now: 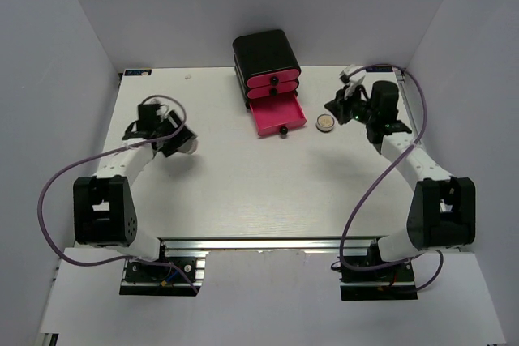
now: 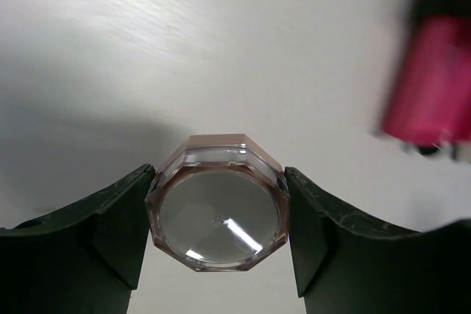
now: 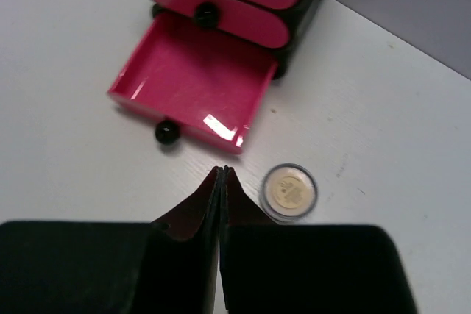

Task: Organize the makeup

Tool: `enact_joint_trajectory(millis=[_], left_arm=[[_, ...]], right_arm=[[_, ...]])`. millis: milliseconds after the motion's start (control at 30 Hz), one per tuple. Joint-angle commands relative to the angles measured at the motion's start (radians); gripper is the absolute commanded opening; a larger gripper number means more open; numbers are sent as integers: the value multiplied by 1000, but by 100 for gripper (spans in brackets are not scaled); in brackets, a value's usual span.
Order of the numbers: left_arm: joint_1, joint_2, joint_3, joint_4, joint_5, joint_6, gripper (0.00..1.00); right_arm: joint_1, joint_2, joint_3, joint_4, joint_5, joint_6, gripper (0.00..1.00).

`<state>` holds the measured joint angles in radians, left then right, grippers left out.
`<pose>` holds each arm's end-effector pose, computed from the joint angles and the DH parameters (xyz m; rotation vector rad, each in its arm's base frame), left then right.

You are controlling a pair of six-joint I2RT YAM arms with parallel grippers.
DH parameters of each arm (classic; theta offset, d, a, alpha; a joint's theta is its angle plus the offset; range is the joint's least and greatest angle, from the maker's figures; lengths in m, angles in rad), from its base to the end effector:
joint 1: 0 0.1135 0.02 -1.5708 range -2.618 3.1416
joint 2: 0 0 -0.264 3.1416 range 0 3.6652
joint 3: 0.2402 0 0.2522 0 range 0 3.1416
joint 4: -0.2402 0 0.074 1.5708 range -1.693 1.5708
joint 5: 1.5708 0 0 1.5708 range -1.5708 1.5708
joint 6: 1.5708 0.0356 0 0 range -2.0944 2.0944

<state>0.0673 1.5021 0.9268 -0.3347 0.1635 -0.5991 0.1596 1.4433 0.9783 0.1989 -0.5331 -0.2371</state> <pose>0.3067 0.0149 0.2078 -0.7552 2.3978 -0.4251 0.3262 0.0708 0.2916 -0.7156 1.6739 0.4335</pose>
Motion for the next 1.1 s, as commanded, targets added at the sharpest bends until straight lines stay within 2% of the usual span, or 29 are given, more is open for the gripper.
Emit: enact_joint_trajectory(millis=[0,100,133,167,267,433,567,667,733,767,800,833,867,933,967,1000,1067], left_arm=[[-188,-19,105,126,94,-128,19],[-292,68,177,163,77,-200,19],[-316,96,223,172,67,-217,19],[-334,124,245,206,61,-252,21],[-408,256,360,232,47,-295,22],[-491,469,576,188,10,-318,23],[-515,552,700,167,-56,-350,28],[-523,610,776,140,-85,-363,37],[-524,633,806,120,-93,-367,53],[-527,650,819,100,-94,-363,57],[-529,658,836,91,-93,-361,61],[-529,662,840,79,-91,-360,71],[-531,665,842,72,-93,-357,75],[-531,669,837,66,-91,-354,82],[-531,670,833,68,-90,-353,93],[-532,669,830,69,-87,-353,98],[-531,672,831,72,-79,-353,98]], right_arm=[[-61,51,104,-87,5,54,0],[-78,63,109,-102,50,42,3],[-80,62,108,-107,67,36,6],[-84,58,103,-110,70,32,14],[-92,46,85,-107,76,27,26],[-104,20,48,-104,79,13,29],[-117,11,31,-105,74,10,30],[-120,11,25,-105,70,12,34],[-120,16,25,-108,67,9,42],[-120,19,25,-107,67,7,55],[-120,25,26,-107,67,2,61],[-120,29,30,-107,71,-2,63],[-120,38,33,-105,74,-4,69],[-121,74,59,-116,82,-16,72],[-120,90,72,-143,84,-22,75],[-118,129,107,-157,85,-31,77],[-120,188,149,-197,91,-37,84]])
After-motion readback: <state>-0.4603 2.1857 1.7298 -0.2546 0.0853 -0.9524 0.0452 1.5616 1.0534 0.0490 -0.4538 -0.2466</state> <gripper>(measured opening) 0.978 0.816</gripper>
